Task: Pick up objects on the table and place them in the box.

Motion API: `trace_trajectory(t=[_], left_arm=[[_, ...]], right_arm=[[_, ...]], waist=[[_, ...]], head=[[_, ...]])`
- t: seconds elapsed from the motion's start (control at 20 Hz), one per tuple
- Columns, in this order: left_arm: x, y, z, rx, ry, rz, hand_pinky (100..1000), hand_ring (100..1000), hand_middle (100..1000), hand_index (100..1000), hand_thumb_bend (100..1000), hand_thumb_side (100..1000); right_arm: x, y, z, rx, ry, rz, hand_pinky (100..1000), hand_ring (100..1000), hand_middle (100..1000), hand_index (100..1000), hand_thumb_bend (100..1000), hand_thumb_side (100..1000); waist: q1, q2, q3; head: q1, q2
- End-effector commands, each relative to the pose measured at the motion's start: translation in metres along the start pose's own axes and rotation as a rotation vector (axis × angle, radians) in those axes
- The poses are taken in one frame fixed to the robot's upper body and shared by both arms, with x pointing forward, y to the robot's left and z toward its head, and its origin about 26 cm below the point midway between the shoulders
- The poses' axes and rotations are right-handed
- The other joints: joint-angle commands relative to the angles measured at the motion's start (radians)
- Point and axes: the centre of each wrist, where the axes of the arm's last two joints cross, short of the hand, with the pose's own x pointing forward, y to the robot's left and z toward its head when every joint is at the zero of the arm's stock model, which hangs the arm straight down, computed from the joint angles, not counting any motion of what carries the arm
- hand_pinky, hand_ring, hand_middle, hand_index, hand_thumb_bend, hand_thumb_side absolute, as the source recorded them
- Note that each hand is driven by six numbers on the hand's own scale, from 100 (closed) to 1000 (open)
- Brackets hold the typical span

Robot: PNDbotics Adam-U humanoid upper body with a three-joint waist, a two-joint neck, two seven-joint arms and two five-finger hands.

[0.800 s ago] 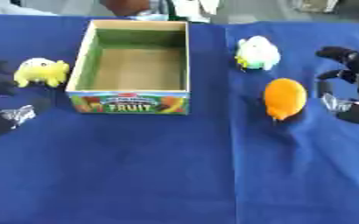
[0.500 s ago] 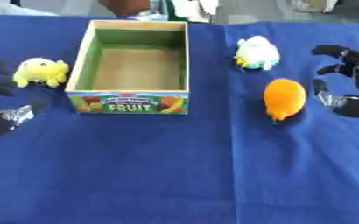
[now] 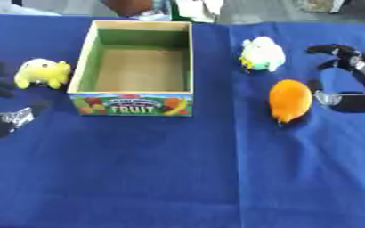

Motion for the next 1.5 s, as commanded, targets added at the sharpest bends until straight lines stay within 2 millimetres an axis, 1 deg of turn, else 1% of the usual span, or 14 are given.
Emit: trace_trajectory(t=[0.05,0.15,0.7,1.05,1.15,1.2,1.25,1.3,1.35,1.4,1.45,1.5], left_arm=[[0.005,0.002,-0.002,-0.008,-0.023,-0.011,591,605,627,742,809,100],[0.006,0.002,-0.002,-0.009,-0.025,-0.01,591,605,627,742,809,100],[0.007,0.001,-0.003,-0.014,-0.028,-0.007,591,604,627,742,808,100],[0.007,0.001,-0.003,-0.015,-0.03,-0.008,591,604,627,742,807,100],[0.007,0.001,-0.003,-0.015,-0.031,-0.008,592,604,627,742,807,100],[0.007,0.001,-0.003,-0.015,-0.031,-0.008,592,604,627,742,807,100],[0.007,0.001,-0.003,-0.015,-0.031,-0.008,592,604,627,742,807,100],[0.007,0.001,-0.003,-0.015,-0.031,-0.008,592,604,627,742,807,100],[0.007,0.001,-0.003,-0.016,-0.031,-0.008,592,604,627,742,806,100],[0.007,0.001,-0.003,-0.016,-0.03,-0.008,592,604,627,742,806,100],[0.007,0.001,-0.003,-0.015,-0.03,-0.008,592,604,627,742,806,100],[0.007,0.001,-0.003,-0.015,-0.029,-0.008,592,604,627,742,806,100]], right_arm=[[-0.004,-0.015,0.001,0.024,0.022,0.069,768,991,872,932,100,120],[-0.008,-0.011,-0.002,0.041,0.036,0.08,768,989,872,931,100,145],[-0.02,0.011,-0.009,0.148,0.074,0.133,768,985,873,931,100,198],[-0.02,0.015,-0.007,0.236,0.039,0.165,765,979,869,930,111,246],[-0.019,0.013,-0.006,0.281,0.013,0.188,763,963,857,926,130,234],[-0.018,0.011,-0.006,0.302,-0.002,0.203,762,951,845,922,130,208],[-0.017,0.009,-0.006,0.317,-0.014,0.215,760,940,821,910,127,159],[-0.016,0.008,-0.006,0.324,-0.024,0.225,757,936,804,896,122,131],[-0.015,0.006,-0.006,0.322,-0.031,0.231,750,931,762,817,100,100],[-0.014,0.004,-0.006,0.302,-0.037,0.233,748,931,749,774,100,100],[-0.013,0.002,-0.006,0.275,-0.041,0.233,745,932,735,674,100,100],[-0.013,0.001,-0.006,0.237,-0.042,0.229,742,931,731,600,100,100]], waist=[[0.002,-0.016,0.002],[0.004,-0.015,0.003],[0.007,-0.012,0.006],[0.005,-0.012,0.007],[0.004,-0.013,0.007],[0.004,-0.013,0.006],[0.004,-0.013,0.006],[0.004,-0.013,0.005],[0.004,-0.013,0.005],[0.004,-0.013,0.004],[0.005,-0.012,0.004],[0.006,-0.012,0.003]], head=[[-0.005,0.002],[-0.006,0.001],[-0.011,0.001],[-0.011,-0.003],[-0.011,-0.003],[-0.011,-0.004],[-0.011,-0.003],[-0.011,-0.002],[-0.01,-0.001],[-0.01,0.0],[-0.009,0.0],[-0.009,0.0]])
